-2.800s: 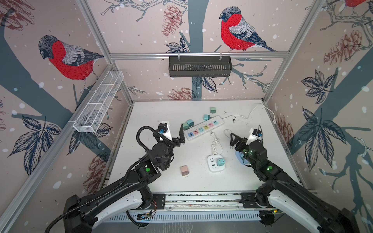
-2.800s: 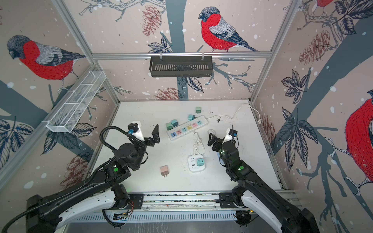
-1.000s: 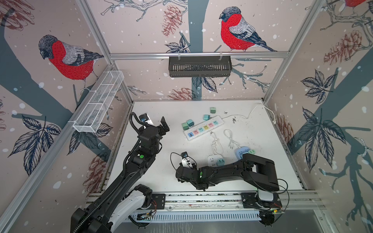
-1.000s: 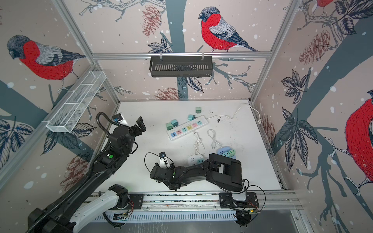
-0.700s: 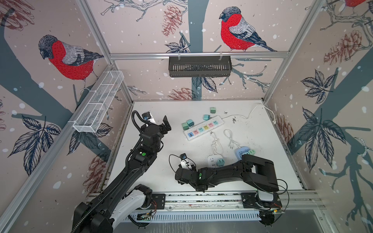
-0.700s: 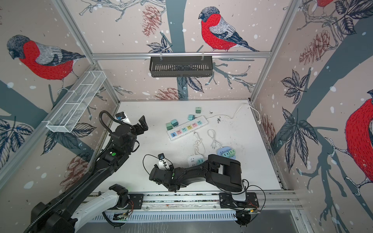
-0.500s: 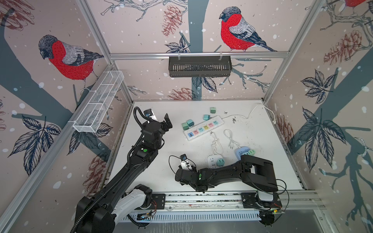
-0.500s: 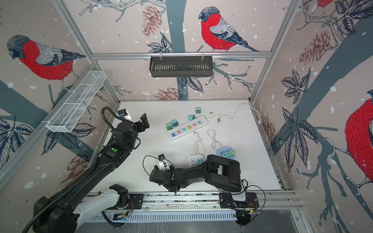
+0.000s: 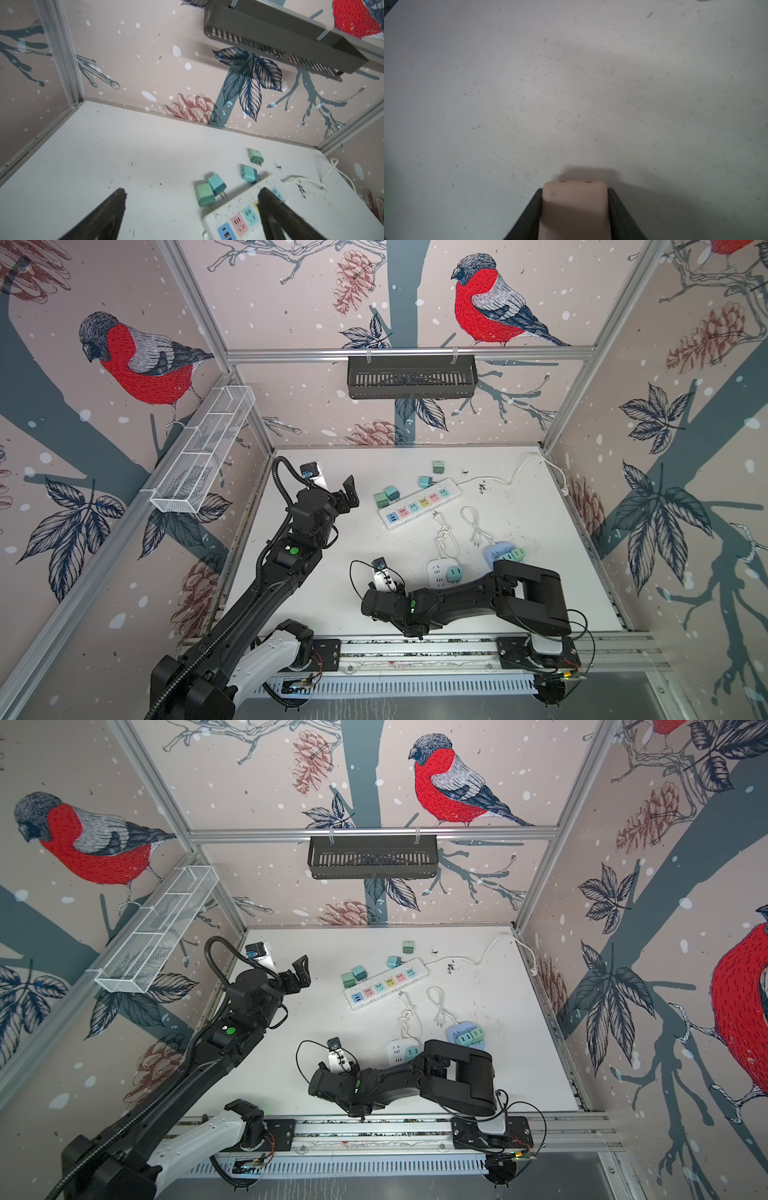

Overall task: Insert the plug
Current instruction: 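Lift the pink adapter with the right gripper toward the left gripper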

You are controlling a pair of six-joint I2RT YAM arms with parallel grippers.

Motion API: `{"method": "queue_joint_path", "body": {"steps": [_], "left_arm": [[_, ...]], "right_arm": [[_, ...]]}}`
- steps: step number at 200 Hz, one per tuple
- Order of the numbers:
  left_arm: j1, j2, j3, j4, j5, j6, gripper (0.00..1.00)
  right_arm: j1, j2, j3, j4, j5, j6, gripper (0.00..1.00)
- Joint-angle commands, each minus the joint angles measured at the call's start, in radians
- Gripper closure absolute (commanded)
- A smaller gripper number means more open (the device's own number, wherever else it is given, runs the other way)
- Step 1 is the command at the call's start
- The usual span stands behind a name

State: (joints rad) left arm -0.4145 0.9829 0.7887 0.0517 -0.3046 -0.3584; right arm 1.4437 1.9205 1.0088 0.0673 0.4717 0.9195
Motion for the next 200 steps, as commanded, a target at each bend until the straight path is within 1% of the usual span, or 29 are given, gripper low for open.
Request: {"method": "queue_joint_path", "body": {"steps": [1, 31, 48, 61, 83, 92, 121, 148, 163, 178, 200], "left_arm": [[0.002, 0.022, 0.035, -0.034, 0.044, -0.007, 0.02], [0.001, -0.009, 0.019, -0.025, 0.109, 0.008, 0.01], [0.003, -0.032, 0.007, -0.018, 0.144, 0.018, 0.02], [0.001, -0.046, 0.001, -0.016, 0.16, 0.02, 0.02], [0.002, -0.063, -0.018, 0.006, 0.189, 0.036, 0.01], [0.002, -0.068, -0.02, 0.008, 0.208, 0.042, 0.02], [0.002, -0.097, -0.035, 0.031, 0.296, 0.072, 0.02], [0.002, -0.128, -0.081, 0.119, 0.406, 0.09, 0.02], [0.002, -0.126, -0.085, 0.139, 0.478, 0.097, 0.05], [0.0, -0.114, -0.075, 0.139, 0.538, 0.098, 0.09], [-0.004, -0.088, -0.049, 0.12, 0.597, 0.093, 0.12]], "right_arm": [[0.0, -0.045, -0.035, -0.03, 0.031, 0.0, 0.72], [-0.014, -0.185, -0.121, 0.045, 0.097, -0.059, 0.72], [-0.034, -0.264, -0.178, 0.103, 0.128, -0.114, 0.76], [-0.065, -0.311, -0.218, 0.147, 0.128, -0.158, 0.78], [-0.122, -0.364, -0.229, 0.13, 0.129, -0.185, 0.9], [-0.136, -0.385, -0.232, 0.122, 0.141, -0.193, 0.92], [-0.147, -0.475, -0.271, 0.137, 0.183, -0.242, 0.92], [-0.15, -0.591, -0.337, 0.204, 0.211, -0.317, 0.9], [-0.156, -0.662, -0.38, 0.242, 0.236, -0.354, 0.88], [-0.164, -0.763, -0.416, 0.257, 0.257, -0.383, 0.84], [-0.176, -0.881, -0.47, 0.281, 0.282, -0.426, 0.81]]}}
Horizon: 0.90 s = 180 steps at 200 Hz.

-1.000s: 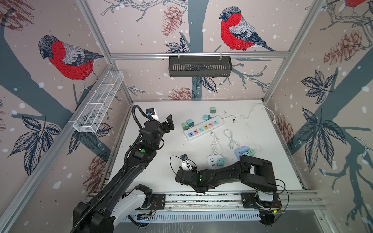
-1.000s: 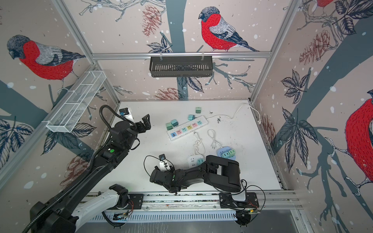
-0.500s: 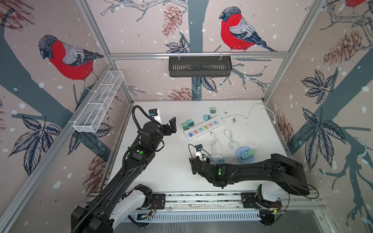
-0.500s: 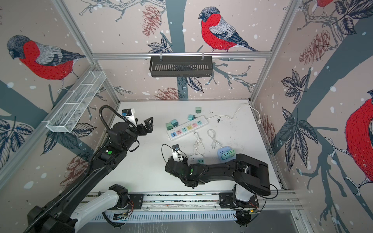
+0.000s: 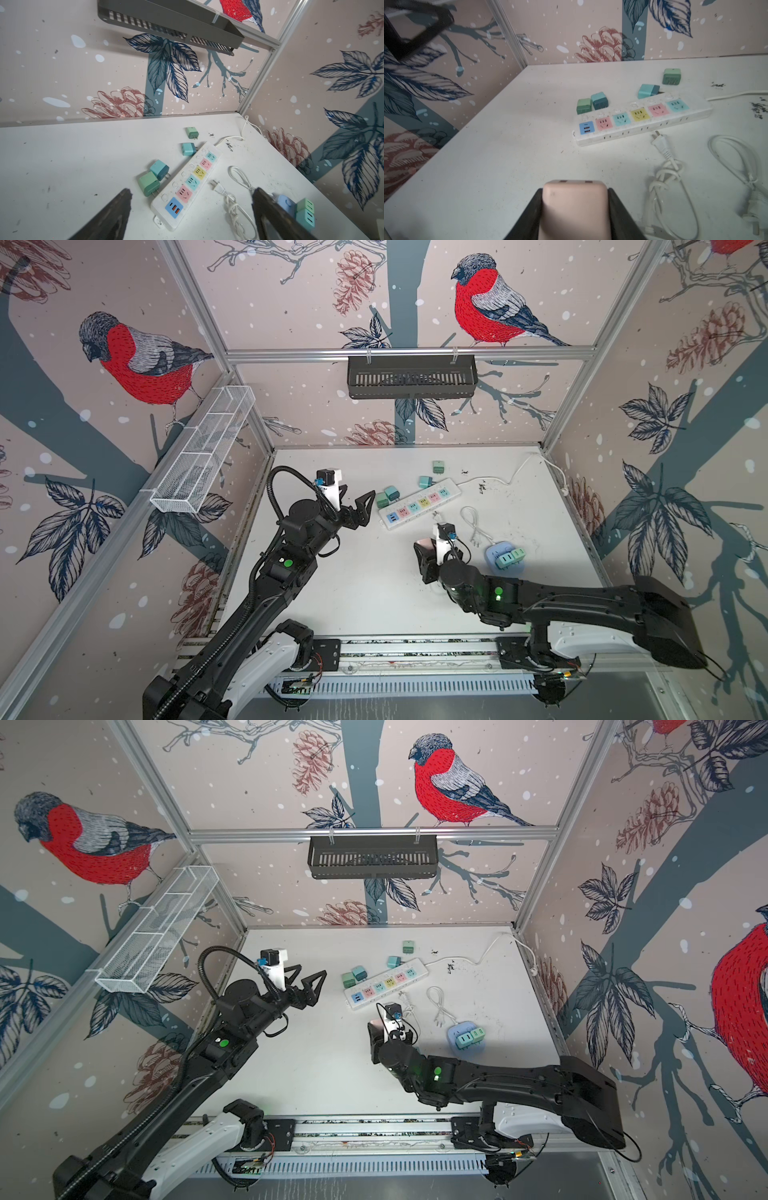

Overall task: Insert the plug
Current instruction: 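Lift the pink adapter with the right gripper toward the left gripper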

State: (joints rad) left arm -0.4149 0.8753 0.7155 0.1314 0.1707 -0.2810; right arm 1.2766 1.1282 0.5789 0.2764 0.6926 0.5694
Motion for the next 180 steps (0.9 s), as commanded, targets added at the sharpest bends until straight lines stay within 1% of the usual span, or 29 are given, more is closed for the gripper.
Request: {"method": "queue_joint_path", "body": {"steps": [1, 29, 55, 64, 77, 85, 96, 121, 127, 137, 164, 180], "left_arm": [[-0.004, 0.021, 0.024, 0.039, 0.124, 0.016, 0.12], [-0.04, 0.047, 0.042, 0.033, 0.177, 0.046, 0.14], [-0.117, 0.071, 0.072, 0.006, 0.138, 0.097, 0.14], [-0.138, 0.082, 0.076, 0.005, 0.142, 0.111, 0.14], [-0.156, 0.103, 0.091, 0.0, 0.171, 0.125, 0.14], [-0.168, 0.117, 0.102, -0.005, 0.188, 0.131, 0.14], [-0.183, 0.131, 0.116, -0.016, 0.199, 0.142, 0.15], [-0.218, 0.147, 0.129, -0.034, 0.208, 0.177, 0.16], [-0.226, 0.149, 0.131, -0.037, 0.208, 0.185, 0.16], [-0.237, 0.152, 0.134, -0.042, 0.21, 0.196, 0.16], [-0.264, 0.154, 0.137, -0.038, 0.208, 0.215, 0.16], [-0.276, 0.158, 0.142, -0.046, 0.209, 0.224, 0.16]], "right_arm": [[-0.009, -0.094, -0.043, 0.073, 0.062, -0.077, 0.81], [-0.029, -0.207, -0.078, 0.042, 0.107, -0.097, 0.78], [-0.053, -0.271, -0.102, 0.038, 0.121, -0.134, 0.78], [-0.063, -0.283, -0.116, 0.056, 0.107, -0.151, 0.81], [-0.076, -0.304, -0.139, 0.095, 0.083, -0.175, 0.81], [-0.08, -0.32, -0.152, 0.112, 0.075, -0.188, 0.84], [-0.081, -0.341, -0.173, 0.147, 0.063, -0.213, 0.85], [-0.086, -0.385, -0.226, 0.247, 0.034, -0.316, 0.84], [-0.09, -0.392, -0.245, 0.277, 0.008, -0.356, 0.84], [-0.095, -0.4, -0.272, 0.318, -0.057, -0.431, 0.8], [-0.096, -0.396, -0.307, 0.385, -0.169, -0.585, 0.84], [-0.095, -0.383, -0.309, 0.402, -0.204, -0.653, 0.85]]}}
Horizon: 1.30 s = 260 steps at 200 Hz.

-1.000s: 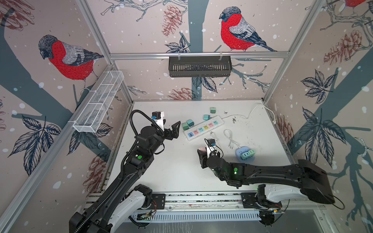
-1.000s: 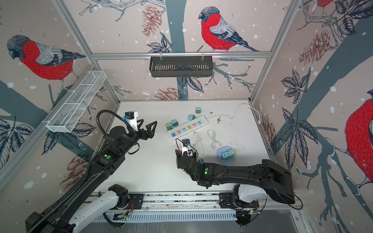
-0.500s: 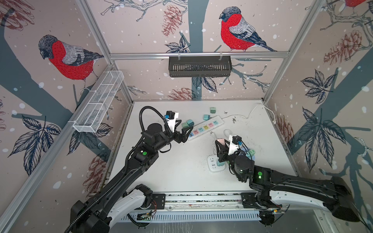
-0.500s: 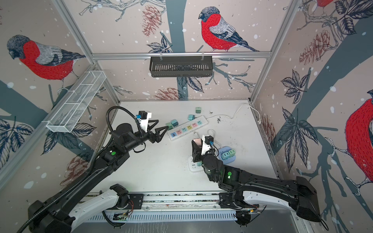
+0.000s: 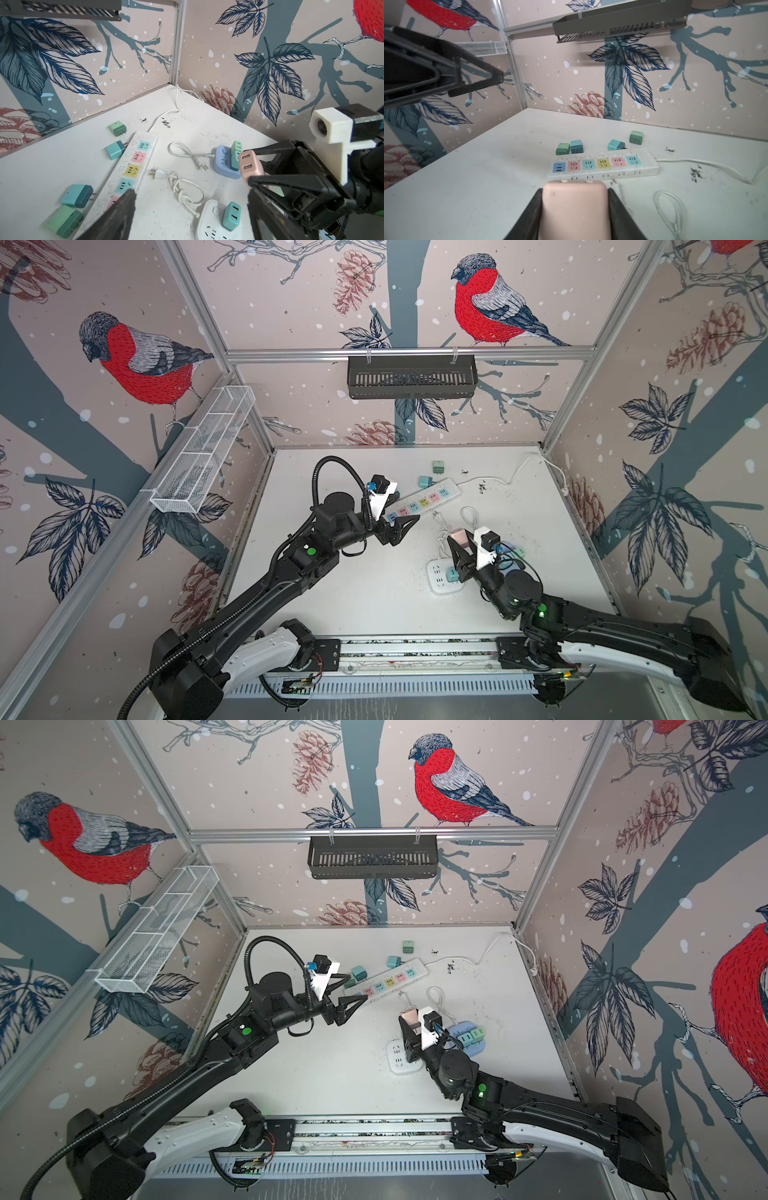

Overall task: Insert the plug
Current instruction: 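Lift the pink adapter with the right gripper toward the left gripper, then close the left gripper on the pink adapter held by the right gripper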

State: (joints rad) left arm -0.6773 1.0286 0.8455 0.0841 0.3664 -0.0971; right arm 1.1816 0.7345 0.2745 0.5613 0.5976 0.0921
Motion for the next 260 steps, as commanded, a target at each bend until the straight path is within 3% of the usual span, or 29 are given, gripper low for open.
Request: {"method": "queue_joint_path", "body": {"steps": [1, 25, 57, 117, 197, 260], "left_arm": [[-0.015, 0.005, 0.012, 0.001, 0.013, 0.04, 0.16], [-0.039, 0.012, 0.028, -0.022, 0.016, 0.06, 0.16], [-0.069, 0.035, 0.038, -0.04, 0.003, 0.095, 0.18], [-0.089, 0.068, 0.066, -0.059, 0.074, 0.114, 0.22], [-0.18, 0.069, 0.074, -0.089, 0.12, 0.183, 0.22], [-0.299, 0.122, 0.12, -0.131, -0.007, 0.235, 0.26]], "right_arm": [[0.0, 0.011, -0.004, 0.118, -0.111, -0.18, 0.85], [0.0, 0.03, -0.012, 0.165, -0.143, -0.255, 0.87], [0.018, 0.051, -0.023, 0.208, -0.277, -0.382, 0.87], [0.042, 0.063, -0.118, 0.442, -0.223, -0.604, 0.9], [-0.007, 0.055, -0.142, 0.552, -0.286, -0.708, 0.9], [-0.005, 0.049, -0.141, 0.555, -0.354, -0.726, 0.9]]}}
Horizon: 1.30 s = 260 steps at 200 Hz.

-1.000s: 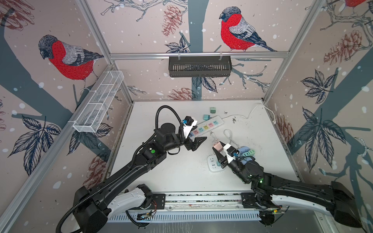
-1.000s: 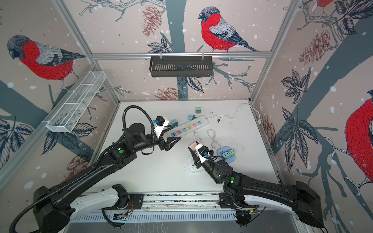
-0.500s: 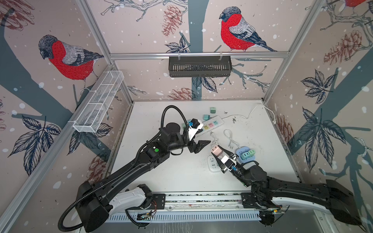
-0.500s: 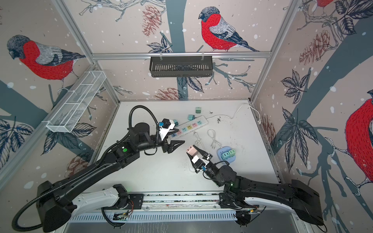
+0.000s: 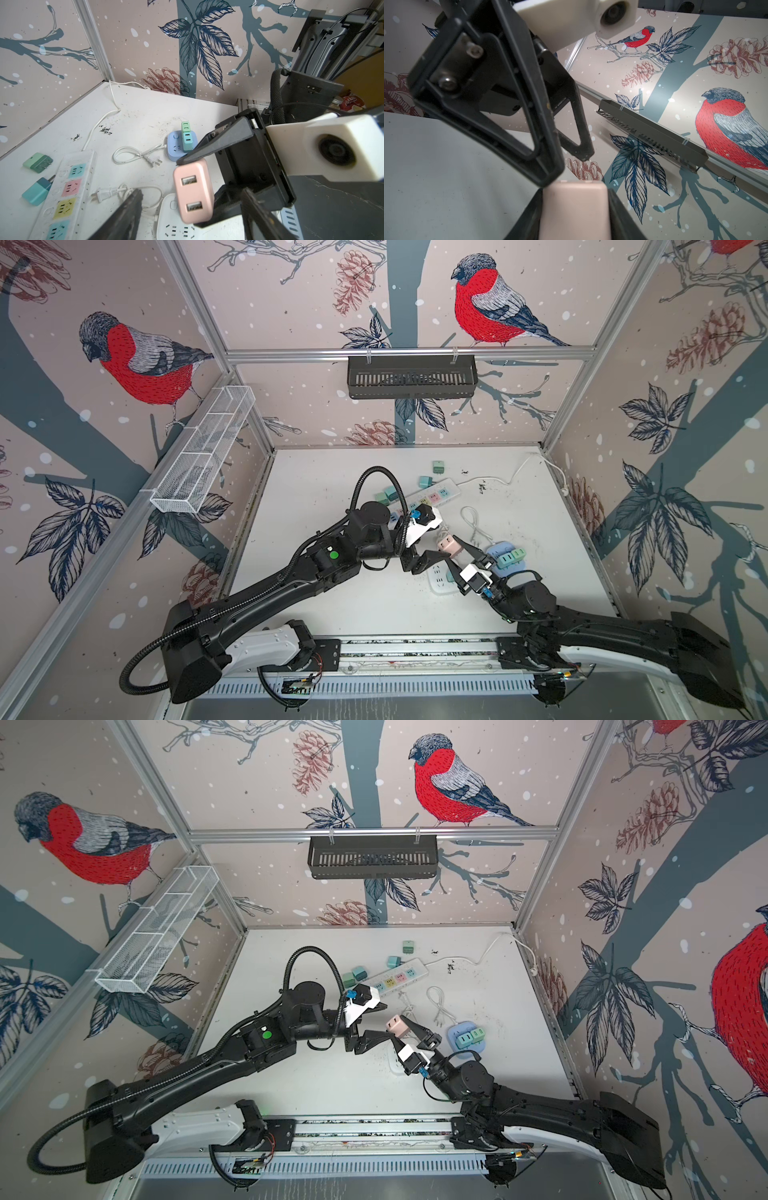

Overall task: Insert the plug
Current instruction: 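Close the left gripper on the pink adapter held by the right gripper, then open the right gripper and draw it back while the left gripper carries the pink adapter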

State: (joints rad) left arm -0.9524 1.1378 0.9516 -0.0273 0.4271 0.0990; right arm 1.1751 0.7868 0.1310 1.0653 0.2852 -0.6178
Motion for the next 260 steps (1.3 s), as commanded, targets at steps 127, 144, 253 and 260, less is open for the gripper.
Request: {"method": "queue_joint_path", "body": {"steps": [127, 144, 253, 260], "left_arm": [[-0.062, 0.094, 0.079, -0.065, -0.075, 0.062, 0.42], [-0.066, 0.111, 0.092, -0.08, -0.066, 0.065, 0.48], [-0.069, 0.123, 0.102, -0.089, -0.094, 0.079, 1.0], [-0.069, 0.123, 0.103, -0.089, -0.113, 0.075, 1.0]], "right_arm": [[0.036, -0.006, -0.021, 0.101, -0.056, -0.058, 0.9], [0.037, -0.001, -0.02, 0.108, -0.036, -0.065, 0.9], [0.041, -0.051, -0.031, 0.085, -0.012, -0.061, 0.48], [0.04, -0.06, -0.035, 0.079, -0.005, -0.057, 0.18]]}}
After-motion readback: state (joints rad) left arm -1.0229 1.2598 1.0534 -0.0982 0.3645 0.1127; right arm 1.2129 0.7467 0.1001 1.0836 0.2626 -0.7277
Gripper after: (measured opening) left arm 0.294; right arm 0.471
